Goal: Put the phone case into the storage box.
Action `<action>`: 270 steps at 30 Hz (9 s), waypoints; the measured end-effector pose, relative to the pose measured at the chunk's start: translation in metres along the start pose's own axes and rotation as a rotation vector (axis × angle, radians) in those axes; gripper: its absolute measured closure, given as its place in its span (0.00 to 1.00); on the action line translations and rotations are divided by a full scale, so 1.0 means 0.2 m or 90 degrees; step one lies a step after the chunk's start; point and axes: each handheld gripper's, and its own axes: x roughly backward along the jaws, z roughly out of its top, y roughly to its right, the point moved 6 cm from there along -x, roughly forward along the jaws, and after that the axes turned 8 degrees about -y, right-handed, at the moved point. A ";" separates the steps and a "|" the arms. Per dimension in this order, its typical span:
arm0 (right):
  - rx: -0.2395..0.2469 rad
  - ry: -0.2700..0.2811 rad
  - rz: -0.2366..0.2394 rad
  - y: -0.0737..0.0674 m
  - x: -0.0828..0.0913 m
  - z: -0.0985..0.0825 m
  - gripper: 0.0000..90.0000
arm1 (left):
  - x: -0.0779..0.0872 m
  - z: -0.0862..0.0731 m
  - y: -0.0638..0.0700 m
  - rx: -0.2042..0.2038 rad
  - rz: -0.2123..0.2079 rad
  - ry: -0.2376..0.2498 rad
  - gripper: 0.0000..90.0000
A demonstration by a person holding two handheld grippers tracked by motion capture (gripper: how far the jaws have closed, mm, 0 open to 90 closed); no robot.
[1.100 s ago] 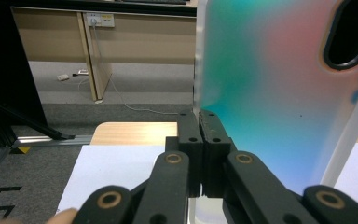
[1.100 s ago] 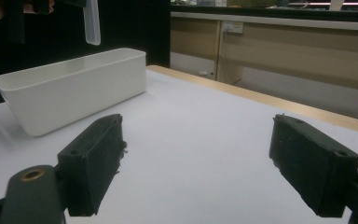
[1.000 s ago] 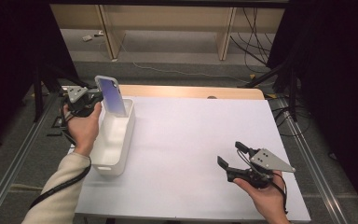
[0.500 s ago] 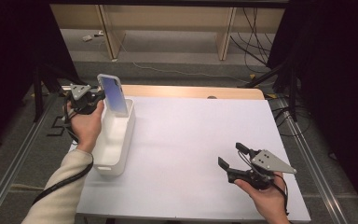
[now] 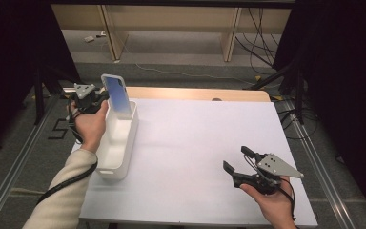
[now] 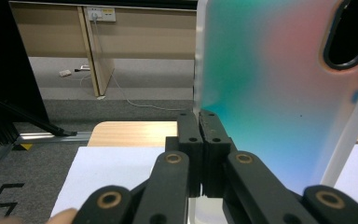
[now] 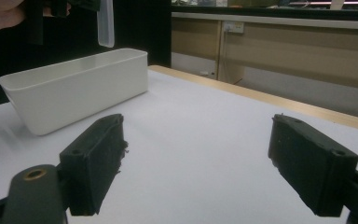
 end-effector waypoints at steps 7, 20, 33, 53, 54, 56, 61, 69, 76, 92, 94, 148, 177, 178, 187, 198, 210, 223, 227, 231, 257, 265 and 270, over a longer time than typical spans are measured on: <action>0.003 -0.014 0.011 0.00 0.01 -0.01 0.22 | -0.02 0.01 0.00 0.001 0.004 -0.003 0.98; 0.000 -0.015 0.012 0.00 0.01 -0.01 0.22 | -0.04 0.03 0.00 0.002 0.005 -0.006 0.98; -0.001 -0.015 0.012 0.00 0.01 -0.01 0.22 | -0.08 0.04 -0.01 0.003 0.012 -0.013 0.98; -0.004 -0.021 0.016 -0.01 0.01 -0.02 0.22 | -0.13 0.05 -0.02 0.004 0.024 -0.023 0.98; 0.002 -0.018 0.014 0.00 0.01 -0.02 0.22 | -0.14 0.05 -0.02 0.004 0.024 -0.023 0.98; 0.003 -0.017 0.015 0.00 0.01 -0.02 0.22 | -0.14 0.05 -0.02 0.003 0.024 -0.024 0.98; 0.002 -0.017 0.010 0.00 0.01 -0.02 0.22 | -0.16 0.04 -0.03 0.003 0.028 -0.029 0.98; 0.001 -0.012 0.014 -0.01 0.00 -0.01 0.22 | -0.19 0.03 -0.04 0.001 0.033 -0.038 0.98; 0.003 -0.015 0.011 0.00 0.00 -0.02 0.22 | -0.20 0.02 -0.04 0.003 0.036 -0.044 0.98; -0.005 -0.007 0.018 -0.01 -0.01 -0.02 0.22 | -0.24 0.00 -0.04 0.002 0.041 -0.055 0.98; -0.004 -0.007 0.019 -0.01 -0.01 -0.02 0.22 | -0.24 0.00 -0.05 0.003 0.043 -0.057 0.98; 0.000 -0.017 0.018 -0.01 0.00 -0.02 0.22 | -0.33 -0.06 -0.07 0.010 0.057 -0.094 0.98; 0.002 -0.022 0.014 -0.01 0.00 -0.03 0.22 | -0.37 -0.09 -0.08 0.008 0.064 -0.114 0.98; 0.001 -0.022 0.015 -0.01 0.00 -0.03 0.22 | -0.38 -0.09 -0.08 0.008 0.063 -0.115 0.98; -0.001 -0.017 0.024 -0.01 -0.01 -0.02 0.22 | -0.39 -0.11 -0.08 0.006 0.061 -0.121 0.98; -0.001 -0.030 0.019 -0.01 -0.01 -0.03 0.22 | -0.40 -0.13 -0.07 0.007 0.057 -0.129 0.98; -0.008 -0.028 0.024 -0.02 -0.01 -0.03 0.22 | -0.42 -0.15 -0.07 0.005 0.050 -0.141 0.98; -0.003 -0.028 0.021 -0.01 -0.02 -0.04 0.22 | -0.43 -0.17 -0.07 0.007 0.048 -0.156 0.98; -0.003 -0.031 0.022 -0.01 -0.02 -0.04 0.22 | -0.43 -0.17 -0.07 0.000 0.045 -0.156 0.98; -0.005 -0.037 0.024 -0.01 -0.01 -0.04 0.22 | -0.43 -0.17 -0.07 0.002 0.047 -0.157 0.98; -0.006 -0.030 0.024 -0.01 -0.02 -0.04 0.22 | -0.45 -0.20 -0.06 -0.003 0.039 -0.182 0.96; -0.006 -0.034 0.025 -0.01 -0.01 -0.04 0.22 | -0.38 -0.15 -0.02 0.005 -0.005 -0.148 0.75; -0.009 -0.019 0.029 -0.01 -0.02 -0.03 0.22 | -0.33 -0.10 -0.01 -0.006 -0.022 -0.128 0.65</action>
